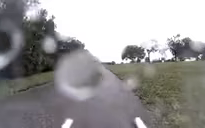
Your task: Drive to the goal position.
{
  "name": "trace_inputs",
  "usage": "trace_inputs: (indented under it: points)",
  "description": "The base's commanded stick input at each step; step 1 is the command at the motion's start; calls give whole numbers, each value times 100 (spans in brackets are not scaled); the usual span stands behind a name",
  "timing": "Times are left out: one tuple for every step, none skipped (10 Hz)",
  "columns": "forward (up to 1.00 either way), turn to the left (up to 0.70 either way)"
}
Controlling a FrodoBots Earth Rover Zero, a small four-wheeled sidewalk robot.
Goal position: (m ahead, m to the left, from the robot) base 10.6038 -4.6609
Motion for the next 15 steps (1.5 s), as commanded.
trace_inputs:
  points:
    - [70, 0]
    - [70, 0]
    - [70, 0]
    - [70, 0]
    - [70, 0]
    - [70, 0]
    - [70, 0]
    - [70, 0]
    - [70, 0]
    - [70, 0]
    - [70, 2]
    - [70, 26]
    - [70, 35]
    - [70, 35]
    - [70, 35]
